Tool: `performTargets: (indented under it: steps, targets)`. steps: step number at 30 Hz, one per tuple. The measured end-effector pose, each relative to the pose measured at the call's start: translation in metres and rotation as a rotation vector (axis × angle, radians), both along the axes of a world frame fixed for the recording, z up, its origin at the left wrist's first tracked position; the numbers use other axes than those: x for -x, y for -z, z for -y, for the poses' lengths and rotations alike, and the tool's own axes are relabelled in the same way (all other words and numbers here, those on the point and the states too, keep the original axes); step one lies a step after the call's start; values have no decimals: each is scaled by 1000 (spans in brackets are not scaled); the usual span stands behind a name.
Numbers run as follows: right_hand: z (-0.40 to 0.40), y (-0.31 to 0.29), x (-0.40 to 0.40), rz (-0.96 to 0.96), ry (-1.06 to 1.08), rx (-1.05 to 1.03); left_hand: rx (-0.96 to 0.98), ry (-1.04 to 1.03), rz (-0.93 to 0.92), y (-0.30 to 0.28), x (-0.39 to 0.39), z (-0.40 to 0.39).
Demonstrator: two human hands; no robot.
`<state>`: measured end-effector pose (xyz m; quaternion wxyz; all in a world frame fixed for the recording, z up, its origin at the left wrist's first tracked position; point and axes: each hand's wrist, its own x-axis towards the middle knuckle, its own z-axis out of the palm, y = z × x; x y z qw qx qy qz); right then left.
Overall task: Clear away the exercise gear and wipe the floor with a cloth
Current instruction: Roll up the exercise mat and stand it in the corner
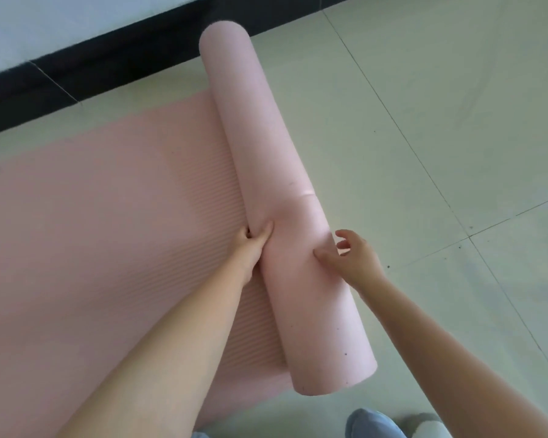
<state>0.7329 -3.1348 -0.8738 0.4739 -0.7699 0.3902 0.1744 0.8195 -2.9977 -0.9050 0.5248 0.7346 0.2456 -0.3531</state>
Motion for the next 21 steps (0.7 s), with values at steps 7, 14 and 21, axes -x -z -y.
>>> performTargets:
  steps: [7,14,21]
  targets:
    - [-31,-11,-9,-182,-194,84,-651,576,614,-24,2,-15]
    - [-77,-27,11,131,-233,72,-43,233,104,-44,-9,-56]
    - [-71,-18,-16,116,-189,-90,-110,-52,60,-27,10,-88]
